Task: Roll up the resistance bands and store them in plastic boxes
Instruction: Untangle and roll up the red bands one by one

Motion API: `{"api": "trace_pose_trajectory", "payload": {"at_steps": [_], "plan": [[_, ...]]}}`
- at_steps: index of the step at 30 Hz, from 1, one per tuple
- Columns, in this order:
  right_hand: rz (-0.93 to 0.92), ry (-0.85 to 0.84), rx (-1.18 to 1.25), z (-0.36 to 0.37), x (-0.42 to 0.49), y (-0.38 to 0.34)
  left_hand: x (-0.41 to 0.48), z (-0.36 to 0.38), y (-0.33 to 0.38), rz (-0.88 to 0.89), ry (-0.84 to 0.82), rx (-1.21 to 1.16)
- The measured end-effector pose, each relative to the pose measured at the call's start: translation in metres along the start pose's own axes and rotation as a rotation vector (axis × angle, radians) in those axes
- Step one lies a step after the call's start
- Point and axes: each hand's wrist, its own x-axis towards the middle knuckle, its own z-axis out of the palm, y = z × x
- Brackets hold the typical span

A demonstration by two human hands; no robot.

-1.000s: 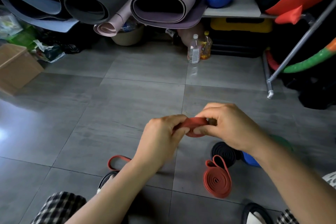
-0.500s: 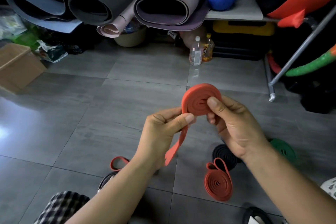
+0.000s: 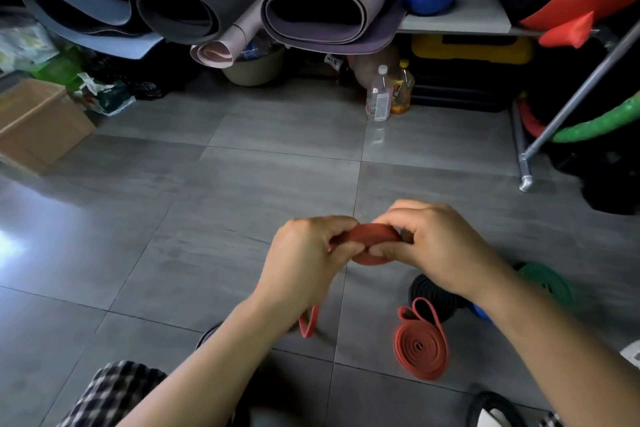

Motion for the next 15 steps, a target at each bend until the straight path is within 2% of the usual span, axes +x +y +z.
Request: {"api": "trace_pose_trajectory", "payload": {"at_steps": [2, 4, 6, 11, 15], "plan": [[0.03, 0.057, 0.107, 0.001, 0.002, 0.002, 0.001, -0.001, 0.002, -0.093, 0.038, -0.212], [0.118, 0.117, 0.427, -0.003, 0.003, 0.001, 0.004, -0.006, 0.003, -0.22, 0.068, -0.5], [0.193, 0.191, 0.676, -0.005, 0.003, 0.0, 0.005, -0.01, 0.005, -0.261, 0.047, -0.669], [0.268, 0.327, 1.021, 0.0, 0.005, -0.011, 0.006, -0.008, 0.009, -0.274, 0.1, -0.782], [0.276, 0.374, 1.252, 0.015, 0.003, -0.015, 0.004, -0.001, 0.015, -0.253, 0.139, -0.86]]}}
